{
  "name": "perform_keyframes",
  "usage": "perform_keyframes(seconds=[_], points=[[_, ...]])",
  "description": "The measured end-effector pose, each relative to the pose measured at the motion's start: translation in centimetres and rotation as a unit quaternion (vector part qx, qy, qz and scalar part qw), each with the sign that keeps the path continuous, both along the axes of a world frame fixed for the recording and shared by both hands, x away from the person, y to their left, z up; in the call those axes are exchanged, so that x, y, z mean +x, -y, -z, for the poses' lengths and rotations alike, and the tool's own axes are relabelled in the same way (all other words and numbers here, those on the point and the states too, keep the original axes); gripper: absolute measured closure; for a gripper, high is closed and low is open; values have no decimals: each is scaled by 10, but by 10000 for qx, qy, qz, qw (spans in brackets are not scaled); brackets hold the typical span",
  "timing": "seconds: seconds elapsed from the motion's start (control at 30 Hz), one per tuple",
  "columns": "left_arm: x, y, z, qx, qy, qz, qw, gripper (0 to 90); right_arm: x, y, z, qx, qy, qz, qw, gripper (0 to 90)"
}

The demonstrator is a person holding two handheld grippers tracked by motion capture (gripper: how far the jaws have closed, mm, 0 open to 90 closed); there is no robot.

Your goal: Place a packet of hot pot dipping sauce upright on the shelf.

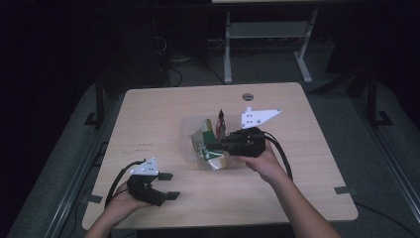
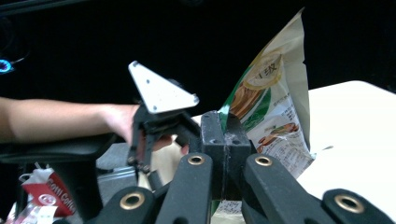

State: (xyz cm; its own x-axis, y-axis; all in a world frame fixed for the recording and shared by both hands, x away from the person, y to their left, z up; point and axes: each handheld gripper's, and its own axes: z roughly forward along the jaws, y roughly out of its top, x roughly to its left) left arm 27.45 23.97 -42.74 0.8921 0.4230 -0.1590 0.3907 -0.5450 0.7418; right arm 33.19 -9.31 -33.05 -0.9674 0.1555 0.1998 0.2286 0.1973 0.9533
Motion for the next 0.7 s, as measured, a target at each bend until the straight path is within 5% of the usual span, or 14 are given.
perform_keyframes(seconds=[0.7], points=[[1, 1, 4, 85, -61, 75, 9999, 259, 37, -5, 6, -97, -100, 678, 9976, 900]])
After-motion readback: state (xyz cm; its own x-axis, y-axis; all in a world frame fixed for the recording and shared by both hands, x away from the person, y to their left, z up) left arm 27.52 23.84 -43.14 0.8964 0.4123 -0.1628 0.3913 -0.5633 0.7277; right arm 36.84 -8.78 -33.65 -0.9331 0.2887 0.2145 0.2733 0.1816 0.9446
